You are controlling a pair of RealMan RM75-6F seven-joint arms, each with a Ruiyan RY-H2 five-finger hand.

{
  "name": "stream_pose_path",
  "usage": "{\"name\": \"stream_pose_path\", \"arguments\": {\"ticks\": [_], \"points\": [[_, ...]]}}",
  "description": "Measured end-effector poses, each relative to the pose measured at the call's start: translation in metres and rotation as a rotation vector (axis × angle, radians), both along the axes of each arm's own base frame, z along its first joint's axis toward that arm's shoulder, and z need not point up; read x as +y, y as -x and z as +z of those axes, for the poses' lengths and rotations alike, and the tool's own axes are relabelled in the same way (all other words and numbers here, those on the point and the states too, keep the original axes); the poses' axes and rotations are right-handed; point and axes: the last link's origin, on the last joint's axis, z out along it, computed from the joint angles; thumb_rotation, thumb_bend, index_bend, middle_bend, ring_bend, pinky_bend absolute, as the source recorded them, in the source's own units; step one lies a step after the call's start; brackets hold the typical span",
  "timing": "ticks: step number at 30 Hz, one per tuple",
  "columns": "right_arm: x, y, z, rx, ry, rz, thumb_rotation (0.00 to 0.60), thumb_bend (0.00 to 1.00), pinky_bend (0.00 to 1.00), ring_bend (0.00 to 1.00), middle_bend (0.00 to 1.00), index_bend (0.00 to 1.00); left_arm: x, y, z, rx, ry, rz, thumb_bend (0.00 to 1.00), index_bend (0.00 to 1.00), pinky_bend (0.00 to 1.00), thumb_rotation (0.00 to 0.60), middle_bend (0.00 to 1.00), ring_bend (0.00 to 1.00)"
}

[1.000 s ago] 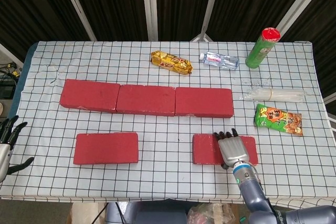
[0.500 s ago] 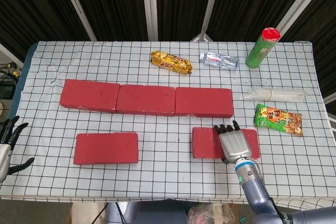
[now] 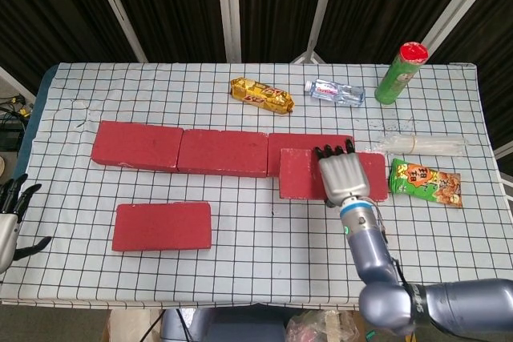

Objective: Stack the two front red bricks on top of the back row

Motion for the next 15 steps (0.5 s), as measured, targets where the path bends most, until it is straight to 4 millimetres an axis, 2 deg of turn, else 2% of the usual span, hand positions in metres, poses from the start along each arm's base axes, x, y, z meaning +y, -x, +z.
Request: {"name": "stream_pose_path", "arguments": {"ticks": [5, 9, 15], "points": [[-0.03, -0.043, -0.012, 0.025, 0.004, -0.002, 0.6, 0.23, 0.0, 0.2, 0.31, 0.28, 0.005, 0.001, -0.005, 0.025, 0.003, 0.013, 0.03, 0.16, 0.08, 0.6, 0.0, 0.0], [-0.049, -0.08, -0.031, 0.051, 0.001, 0.02, 0.6, 0.23, 0.0, 0.2, 0.31, 0.28, 0.009, 0.002, -0.01, 0.047, 0.012, 0.024, 0.03, 0.16, 0.08, 0.6, 0.0, 0.0], [-0.068, -0.105, -0.057, 0.07, -0.016, -0.004, 0.6, 0.23, 0.0, 0.2, 0.31, 0.28, 0.014, 0.0, -0.017, 0.067, 0.021, 0.024, 0.03, 0.16, 0.08, 0.6, 0.0, 0.0]]}}
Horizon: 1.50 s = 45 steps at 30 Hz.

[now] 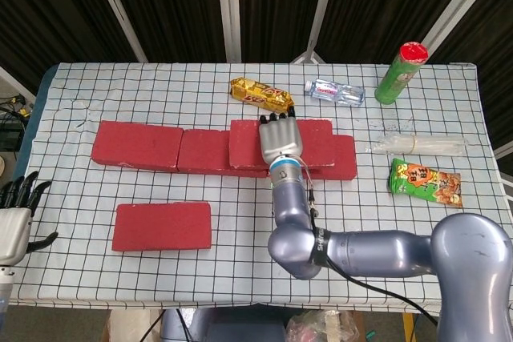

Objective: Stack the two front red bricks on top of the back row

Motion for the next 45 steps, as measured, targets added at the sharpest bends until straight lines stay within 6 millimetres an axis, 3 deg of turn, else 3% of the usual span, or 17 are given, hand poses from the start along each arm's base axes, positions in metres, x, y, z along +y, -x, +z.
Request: {"name": "stream_pose_path", "arguments": {"ticks": [9, 18, 30, 45], "points": [[-0.02, -0.017, -0.024, 0.036, -0.023, -0.056, 0.6, 0.23, 0.0, 0.2, 0.31, 0.28, -0.003, -0.001, 0.007, -0.011, -0.041, -0.039, 0.03, 0.16, 0.08, 0.6, 0.0, 0.0], [-0.024, -0.028, -0.043, 0.018, -0.058, -0.083, 0.6, 0.23, 0.0, 0.2, 0.31, 0.28, -0.002, 0.002, 0.011, -0.01, -0.07, -0.021, 0.03, 0.16, 0.08, 0.6, 0.0, 0.0], [-0.03, -0.022, -0.062, 0.035, -0.068, -0.087, 0.6, 0.23, 0.0, 0.2, 0.31, 0.28, -0.002, 0.003, 0.013, -0.012, -0.078, -0.014, 0.03, 0.16, 0.08, 0.6, 0.0, 0.0], [-0.038, -0.011, -0.069, 0.031, -0.074, -0.11, 0.6, 0.23, 0.0, 0.2, 0.31, 0.28, -0.001, 0.004, 0.013, -0.005, -0.083, -0.011, 0.03, 0.16, 0.08, 0.6, 0.0, 0.0]]}}
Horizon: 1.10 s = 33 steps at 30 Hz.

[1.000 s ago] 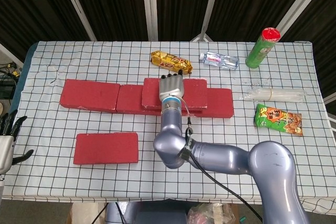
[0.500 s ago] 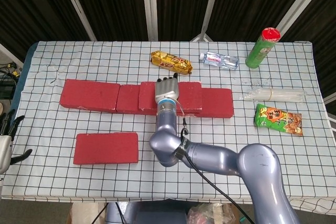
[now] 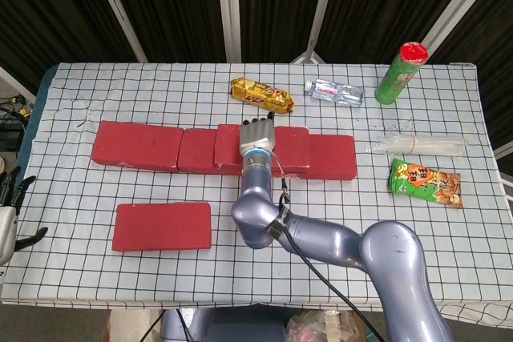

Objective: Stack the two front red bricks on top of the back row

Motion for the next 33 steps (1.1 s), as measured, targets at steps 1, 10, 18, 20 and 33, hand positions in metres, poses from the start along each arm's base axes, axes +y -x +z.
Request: {"name": "stream_pose_path", "arguments": {"ticks": [1, 10, 18, 20, 33], "points": [[-0.0001, 0.0005, -0.0001, 0.001, -0.001, -0.001, 0.6, 0.23, 0.0, 0.2, 0.31, 0.28, 0.0002, 0.0, -0.0002, 0.001, 0.001, 0.0, 0.03, 0.16, 0.08, 0.6, 0.0, 0.0], [0.0004, 0.0025, -0.0007, -0.006, -0.003, -0.004, 0.6, 0.23, 0.0, 0.1, 0.19, 0.24, -0.0002, -0.0002, -0.0006, 0.004, 0.0, -0.001, 0.03, 0.16, 0.08, 0.6, 0.0, 0.0], [0.0004, 0.0045, -0.0008, -0.018, -0.004, -0.007, 0.6, 0.23, 0.0, 0.02, 0.1, 0.16, -0.0003, -0.0003, -0.0017, 0.008, 0.003, 0.0, 0.03, 0.16, 0.08, 0.6, 0.0, 0.0], [0.0003, 0.0051, -0.001, -0.019, -0.005, -0.01, 0.6, 0.23, 0.0, 0.0, 0.06, 0.14, -0.0003, -0.0001, -0.0018, 0.009, 0.002, 0.002, 0.03, 0.16, 0.08, 0.6, 0.0, 0.0], [0.0037, 0.0019, -0.0006, -0.021, -0.012, -0.014, 0.6, 0.23, 0.0, 0.0, 0.0, 0.04, 0.0002, 0.0004, -0.0016, 0.01, 0.001, 0.005, 0.03, 0.16, 0.08, 0.6, 0.0, 0.0]]}}
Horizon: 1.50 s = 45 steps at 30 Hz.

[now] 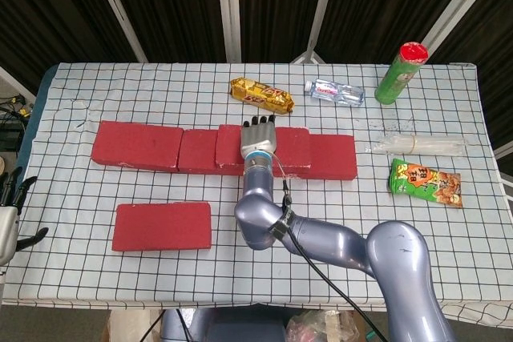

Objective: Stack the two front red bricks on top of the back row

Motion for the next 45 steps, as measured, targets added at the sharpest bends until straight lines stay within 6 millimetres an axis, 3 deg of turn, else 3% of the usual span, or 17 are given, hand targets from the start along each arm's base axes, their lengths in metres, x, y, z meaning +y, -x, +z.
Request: {"name": "stream_pose_path", "arguments": {"ticks": [11, 20, 23, 27, 30, 36, 41, 45], "points": [[0.005, -0.006, 0.008, -0.037, -0.014, 0.011, 0.6, 0.23, 0.0, 0.0, 0.0, 0.0, 0.0, 0.001, 0.002, -0.005, -0.007, 0.004, 0.03, 0.16, 0.08, 0.6, 0.0, 0.0], [0.012, 0.003, 0.05, -0.134, 0.046, 0.098, 0.6, 0.23, 0.0, 0.0, 0.0, 0.0, -0.002, 0.0, 0.003, -0.026, 0.012, -0.01, 0.03, 0.16, 0.08, 0.6, 0.0, 0.0], [0.009, 0.021, 0.074, -0.188, 0.12, 0.138, 0.6, 0.23, 0.0, 0.0, 0.0, 0.0, -0.005, -0.001, 0.004, -0.039, 0.019, -0.024, 0.03, 0.16, 0.08, 0.6, 0.0, 0.0], [0.011, 0.064, 0.117, -0.274, 0.224, 0.168, 0.6, 0.23, 0.0, 0.0, 0.0, 0.0, -0.01, -0.004, 0.006, -0.057, 0.029, -0.047, 0.03, 0.16, 0.08, 0.6, 0.0, 0.0], [0.02, 0.102, 0.148, -0.316, 0.278, 0.154, 0.6, 0.23, 0.0, 0.0, 0.0, 0.0, -0.014, -0.006, 0.007, -0.069, 0.039, -0.062, 0.03, 0.16, 0.08, 0.6, 0.0, 0.0], [0.043, 0.157, 0.2, -0.349, 0.345, 0.133, 0.6, 0.23, 0.0, 0.0, 0.0, 0.0, -0.022, -0.011, 0.005, -0.071, 0.061, -0.091, 0.03, 0.16, 0.08, 0.6, 0.0, 0.0], [0.067, 0.18, 0.216, -0.374, 0.367, 0.153, 0.6, 0.23, 0.0, 0.0, 0.0, 0.0, -0.026, -0.015, 0.001, -0.065, 0.092, -0.116, 0.03, 0.14, 0.08, 0.6, 0.0, 0.0], [0.097, 0.2, 0.222, -0.345, 0.378, 0.192, 0.6, 0.23, 0.0, 0.0, 0.0, 0.0, -0.03, -0.019, -0.006, -0.066, 0.129, -0.135, 0.03, 0.13, 0.08, 0.6, 0.0, 0.0]]}}
